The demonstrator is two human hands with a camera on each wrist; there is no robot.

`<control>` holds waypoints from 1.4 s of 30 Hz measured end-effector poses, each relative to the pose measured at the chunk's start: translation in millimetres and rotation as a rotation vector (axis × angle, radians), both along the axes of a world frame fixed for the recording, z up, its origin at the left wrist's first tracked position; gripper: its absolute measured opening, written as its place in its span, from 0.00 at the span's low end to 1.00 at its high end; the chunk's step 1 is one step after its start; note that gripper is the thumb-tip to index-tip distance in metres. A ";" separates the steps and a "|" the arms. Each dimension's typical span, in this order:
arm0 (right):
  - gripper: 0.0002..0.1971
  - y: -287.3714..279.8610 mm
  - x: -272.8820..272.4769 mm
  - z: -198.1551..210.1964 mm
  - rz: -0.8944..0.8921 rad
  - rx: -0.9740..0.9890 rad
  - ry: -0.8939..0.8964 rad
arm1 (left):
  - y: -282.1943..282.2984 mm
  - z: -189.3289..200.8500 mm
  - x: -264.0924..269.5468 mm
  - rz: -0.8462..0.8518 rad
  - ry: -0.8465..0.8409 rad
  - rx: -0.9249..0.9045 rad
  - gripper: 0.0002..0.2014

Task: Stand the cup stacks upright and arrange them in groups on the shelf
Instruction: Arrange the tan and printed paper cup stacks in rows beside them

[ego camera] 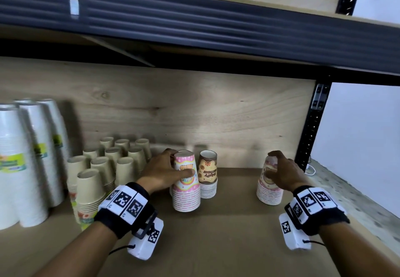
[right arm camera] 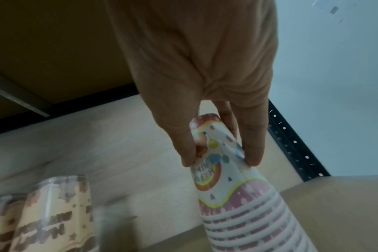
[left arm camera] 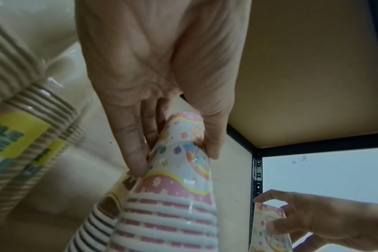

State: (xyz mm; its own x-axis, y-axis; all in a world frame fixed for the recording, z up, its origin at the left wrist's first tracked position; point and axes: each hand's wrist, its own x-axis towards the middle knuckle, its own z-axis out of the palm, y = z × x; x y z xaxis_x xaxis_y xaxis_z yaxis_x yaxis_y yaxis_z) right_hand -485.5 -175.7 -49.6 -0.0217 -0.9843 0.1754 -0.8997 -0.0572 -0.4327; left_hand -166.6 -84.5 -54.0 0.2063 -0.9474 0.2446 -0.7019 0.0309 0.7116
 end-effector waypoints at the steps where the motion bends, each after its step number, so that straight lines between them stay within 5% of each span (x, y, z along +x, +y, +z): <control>1: 0.32 0.1 2.5 1.8 0.012 0.001 0.000 | 0.5 -1.0 1.7 0.001 -0.006 0.000 0.32; 5: 0.41 3.0 20.5 8.9 0.094 0.076 -0.010 | -0.2 -5.3 4.7 -0.007 -0.009 -0.006 0.31; 15: 0.33 26.2 79.9 15.8 0.454 0.242 -0.246 | -1.0 -16.0 4.7 -0.061 -0.003 0.027 0.38; 29: 0.28 32.6 105.3 0.7 0.584 0.201 -0.298 | 1.9 -22.6 11.5 -0.125 0.003 0.033 0.35; 34: 0.38 32.6 106.3 -0.8 0.593 0.245 -0.307 | 2.1 -27.9 15.9 -0.154 0.004 0.074 0.41; 39: 0.65 27.9 103.1 3.6 0.512 0.255 -0.171 | -3.9 -32.0 17.3 -0.148 -0.013 0.111 0.66; 42: 0.69 19.8 102.9 0.7 0.607 0.312 -0.223 | -7.1 -33.8 18.0 -0.187 0.039 0.217 0.74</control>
